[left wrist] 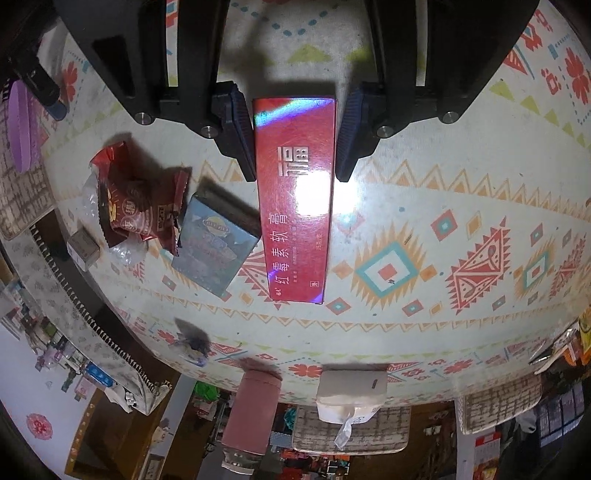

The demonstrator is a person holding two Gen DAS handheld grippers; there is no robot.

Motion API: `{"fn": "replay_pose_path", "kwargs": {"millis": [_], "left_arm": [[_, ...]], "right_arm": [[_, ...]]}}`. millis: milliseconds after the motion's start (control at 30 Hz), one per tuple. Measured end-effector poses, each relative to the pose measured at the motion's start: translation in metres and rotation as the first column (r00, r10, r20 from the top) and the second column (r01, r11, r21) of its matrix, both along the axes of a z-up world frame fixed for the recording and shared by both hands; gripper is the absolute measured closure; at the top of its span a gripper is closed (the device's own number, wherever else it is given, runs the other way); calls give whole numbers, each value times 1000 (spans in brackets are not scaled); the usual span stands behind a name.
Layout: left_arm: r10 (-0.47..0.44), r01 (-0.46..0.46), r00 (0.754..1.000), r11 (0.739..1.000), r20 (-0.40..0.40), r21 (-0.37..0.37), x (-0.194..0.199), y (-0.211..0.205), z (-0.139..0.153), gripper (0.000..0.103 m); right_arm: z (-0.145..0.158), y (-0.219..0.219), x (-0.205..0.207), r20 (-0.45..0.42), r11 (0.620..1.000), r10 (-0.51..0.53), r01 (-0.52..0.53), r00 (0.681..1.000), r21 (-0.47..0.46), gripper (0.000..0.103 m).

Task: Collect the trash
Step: 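Grasp the long red box with the left tool while the right tool grasps the white barcode box, then carry the long red box and white box over the purple basket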

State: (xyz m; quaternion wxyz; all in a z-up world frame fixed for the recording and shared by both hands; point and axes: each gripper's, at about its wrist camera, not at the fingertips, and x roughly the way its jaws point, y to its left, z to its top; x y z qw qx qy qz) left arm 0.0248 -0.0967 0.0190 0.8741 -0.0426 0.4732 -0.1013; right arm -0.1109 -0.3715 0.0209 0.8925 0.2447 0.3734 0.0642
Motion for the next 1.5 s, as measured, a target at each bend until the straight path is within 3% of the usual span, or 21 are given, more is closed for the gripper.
{"fn": "replay_pose_path", "kwargs": {"millis": [167, 300, 467, 600, 667, 767, 867, 1033, 1167, 1200, 1233, 1267, 1300, 1500], "left_arm": [[-12, 13, 1000, 999, 14, -41, -5, 3, 5, 62], [-22, 27, 996, 998, 84, -57, -16, 1, 21, 62], [-9, 15, 993, 999, 118, -44, -18, -2, 28, 62], [-40, 47, 991, 998, 128, -45, -21, -12, 32, 62], [-49, 44, 980, 999, 191, 30, -28, -20, 37, 62], [-55, 56, 985, 998, 163, -1, -24, -16, 34, 62], [-42, 46, 992, 998, 118, -31, -18, -10, 27, 62], [-21, 25, 998, 997, 60, -70, -9, -2, 16, 62], [-21, 24, 998, 997, 52, -73, -9, -2, 14, 62], [-21, 25, 998, 997, 52, -74, -9, -2, 14, 62], [-23, 27, 998, 997, 53, -74, -9, -2, 14, 62], [-24, 28, 998, 997, 53, -74, -9, -2, 14, 62], [-25, 29, 998, 997, 55, -75, -10, -2, 15, 62], [-26, 32, 997, 995, 68, -89, -13, 1, 18, 62]], "right_arm": [[-2, -1, 1, -10, 1000, -3, 3, 1000, 2, 19], [0, -2, 0, -9, 1000, -6, 6, 1000, 4, 19], [22, -19, 5, 19, 1000, -13, 13, 1000, 20, 19], [52, -36, 39, 69, 986, -21, 31, 997, -161, 17], [57, -49, 69, 69, 985, -9, 21, 998, -171, 11], [49, -60, 122, -9, 957, -24, 20, 1000, -290, 11], [41, -66, 155, -28, 949, -28, 18, 999, -315, 11], [22, -57, 191, -67, 905, -23, -8, 997, -425, 11], [2, -61, 200, -121, 887, -23, -35, 992, -461, 11], [1, -64, 200, -128, 895, -23, -37, 992, -445, 11], [2, -67, 197, -111, 901, -34, -18, 993, -434, 19], [3, -69, 196, -107, 903, -42, -8, 993, -429, 37], [4, -70, 193, -119, 908, -44, -10, 992, -418, 44], [20, -58, 153, -102, 914, -47, 1, 994, -405, 44]]}}
